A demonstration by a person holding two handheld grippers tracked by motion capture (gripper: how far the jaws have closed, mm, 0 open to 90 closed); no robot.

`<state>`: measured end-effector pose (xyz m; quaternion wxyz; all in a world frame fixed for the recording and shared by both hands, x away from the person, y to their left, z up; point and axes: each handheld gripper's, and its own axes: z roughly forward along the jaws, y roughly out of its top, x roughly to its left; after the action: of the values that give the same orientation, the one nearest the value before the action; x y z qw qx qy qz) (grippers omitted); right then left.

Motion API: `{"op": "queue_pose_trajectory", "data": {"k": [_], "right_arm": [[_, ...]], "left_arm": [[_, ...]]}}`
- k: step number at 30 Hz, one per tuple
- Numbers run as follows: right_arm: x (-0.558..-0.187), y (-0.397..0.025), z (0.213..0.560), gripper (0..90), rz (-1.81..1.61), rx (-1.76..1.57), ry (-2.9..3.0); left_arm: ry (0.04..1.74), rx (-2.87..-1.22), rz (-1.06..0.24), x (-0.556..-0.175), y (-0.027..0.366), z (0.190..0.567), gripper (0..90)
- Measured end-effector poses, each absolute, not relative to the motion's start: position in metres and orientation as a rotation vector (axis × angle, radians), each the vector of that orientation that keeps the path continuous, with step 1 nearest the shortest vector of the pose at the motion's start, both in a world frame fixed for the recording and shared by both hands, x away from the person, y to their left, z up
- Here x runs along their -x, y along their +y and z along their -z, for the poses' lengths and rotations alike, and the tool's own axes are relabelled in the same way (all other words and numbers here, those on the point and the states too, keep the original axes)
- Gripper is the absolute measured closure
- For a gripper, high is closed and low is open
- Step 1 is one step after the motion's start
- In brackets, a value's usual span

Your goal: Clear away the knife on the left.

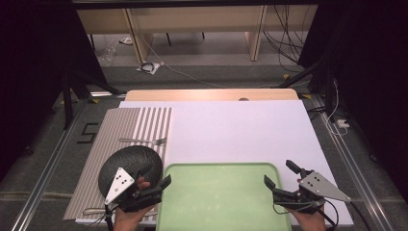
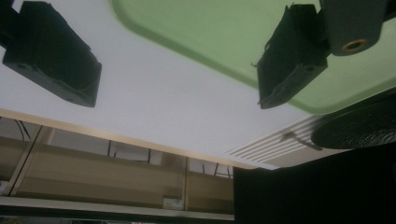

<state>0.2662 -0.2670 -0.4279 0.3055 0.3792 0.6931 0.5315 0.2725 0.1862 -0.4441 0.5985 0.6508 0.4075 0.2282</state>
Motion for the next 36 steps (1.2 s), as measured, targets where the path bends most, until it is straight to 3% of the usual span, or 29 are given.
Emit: {"op": "queue_pose_trajectory", "data": {"k": [16,36], "right_arm": [[-0.266,-0.266,0.428,15.5,-1.403,-0.999,1.846],[-0.266,-0.265,0.427,16.1,-1.394,-0.988,1.857]], "left_arm": [[0.966,-1.551,-0.523,-0.271,0.19,0.44,19.1],[0.987,-1.747,-0.509,-0.269,0.207,0.423,19.5]]}}
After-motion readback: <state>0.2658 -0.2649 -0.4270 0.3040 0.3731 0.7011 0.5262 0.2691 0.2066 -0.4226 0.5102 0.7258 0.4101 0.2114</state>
